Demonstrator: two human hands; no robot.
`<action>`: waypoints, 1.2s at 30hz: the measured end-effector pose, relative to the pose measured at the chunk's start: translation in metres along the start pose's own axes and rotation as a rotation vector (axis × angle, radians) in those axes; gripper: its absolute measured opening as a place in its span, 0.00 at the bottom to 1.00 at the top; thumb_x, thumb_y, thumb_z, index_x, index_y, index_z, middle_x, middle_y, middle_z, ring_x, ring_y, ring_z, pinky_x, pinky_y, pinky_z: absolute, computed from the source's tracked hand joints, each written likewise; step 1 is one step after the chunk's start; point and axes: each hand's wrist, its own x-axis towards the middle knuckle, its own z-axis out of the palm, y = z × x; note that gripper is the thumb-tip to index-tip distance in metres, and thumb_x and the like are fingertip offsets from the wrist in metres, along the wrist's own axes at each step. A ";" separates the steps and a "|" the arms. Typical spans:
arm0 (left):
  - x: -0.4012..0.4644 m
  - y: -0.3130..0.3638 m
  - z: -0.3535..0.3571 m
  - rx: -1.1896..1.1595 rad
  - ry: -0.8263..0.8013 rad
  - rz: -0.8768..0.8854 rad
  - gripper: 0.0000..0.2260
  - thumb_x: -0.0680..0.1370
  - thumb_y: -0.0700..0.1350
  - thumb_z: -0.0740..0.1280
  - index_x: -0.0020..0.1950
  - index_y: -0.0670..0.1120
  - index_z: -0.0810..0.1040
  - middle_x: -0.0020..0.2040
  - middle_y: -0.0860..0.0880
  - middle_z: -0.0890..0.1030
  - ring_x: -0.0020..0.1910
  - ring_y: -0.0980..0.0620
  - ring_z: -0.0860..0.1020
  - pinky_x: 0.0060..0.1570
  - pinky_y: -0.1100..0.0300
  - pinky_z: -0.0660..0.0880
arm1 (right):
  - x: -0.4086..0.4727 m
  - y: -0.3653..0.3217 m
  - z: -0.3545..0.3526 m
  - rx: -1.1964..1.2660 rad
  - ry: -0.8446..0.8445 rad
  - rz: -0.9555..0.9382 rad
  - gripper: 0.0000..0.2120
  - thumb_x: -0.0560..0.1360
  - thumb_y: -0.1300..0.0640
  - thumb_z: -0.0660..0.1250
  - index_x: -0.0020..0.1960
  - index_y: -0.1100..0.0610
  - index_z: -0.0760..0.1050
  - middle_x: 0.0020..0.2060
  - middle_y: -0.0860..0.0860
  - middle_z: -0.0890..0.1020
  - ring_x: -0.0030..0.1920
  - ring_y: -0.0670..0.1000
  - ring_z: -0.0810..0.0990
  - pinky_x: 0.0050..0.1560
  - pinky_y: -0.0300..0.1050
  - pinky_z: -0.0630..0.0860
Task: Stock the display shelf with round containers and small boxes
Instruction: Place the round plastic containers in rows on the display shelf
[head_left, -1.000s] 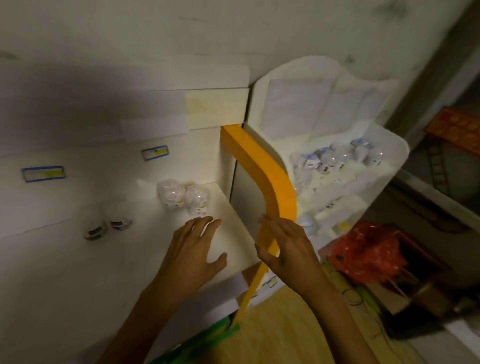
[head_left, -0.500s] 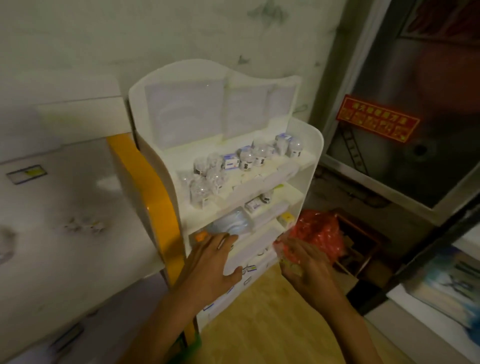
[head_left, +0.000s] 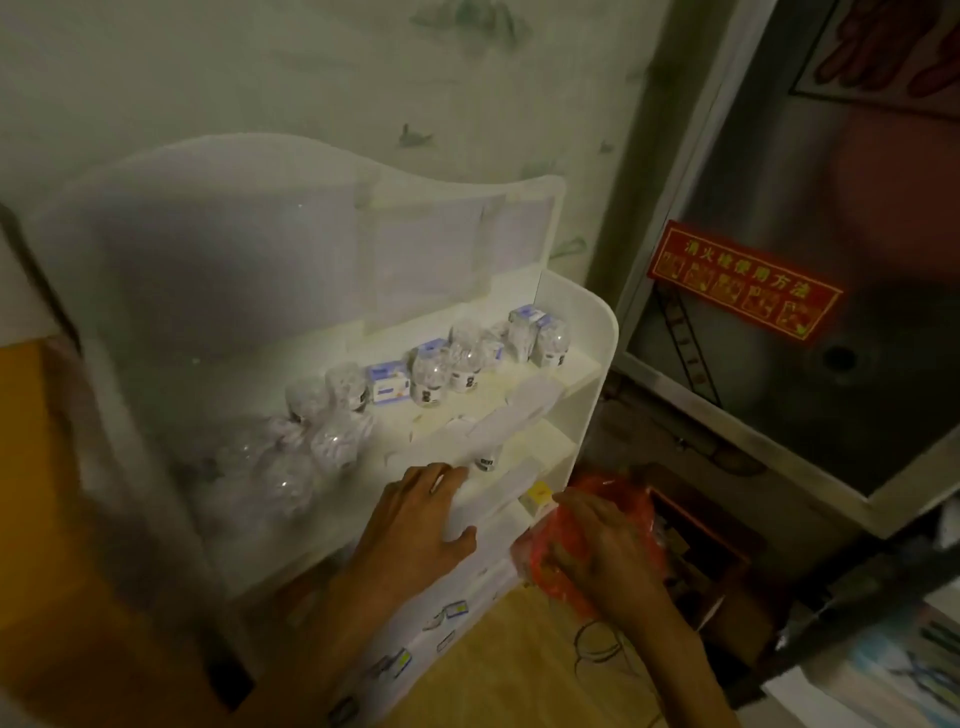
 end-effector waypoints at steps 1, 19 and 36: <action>0.018 -0.004 0.000 -0.008 -0.003 -0.024 0.27 0.71 0.58 0.63 0.68 0.49 0.69 0.64 0.50 0.74 0.62 0.48 0.72 0.59 0.52 0.70 | 0.020 0.004 -0.003 -0.002 -0.001 -0.020 0.25 0.72 0.46 0.64 0.68 0.49 0.69 0.67 0.49 0.73 0.65 0.52 0.71 0.64 0.45 0.65; 0.207 -0.103 0.056 0.236 0.021 -0.442 0.39 0.72 0.56 0.67 0.77 0.54 0.48 0.76 0.47 0.56 0.73 0.45 0.58 0.69 0.47 0.60 | 0.326 0.052 0.060 0.050 -0.129 -0.359 0.30 0.73 0.46 0.69 0.72 0.52 0.64 0.71 0.51 0.68 0.69 0.52 0.68 0.67 0.44 0.63; 0.249 -0.099 0.111 -0.060 0.336 -0.651 0.33 0.64 0.47 0.73 0.66 0.57 0.66 0.60 0.51 0.68 0.59 0.55 0.66 0.53 0.59 0.74 | 0.426 0.075 0.118 0.549 -0.403 -0.540 0.36 0.66 0.47 0.76 0.70 0.48 0.64 0.65 0.49 0.72 0.65 0.49 0.71 0.64 0.49 0.72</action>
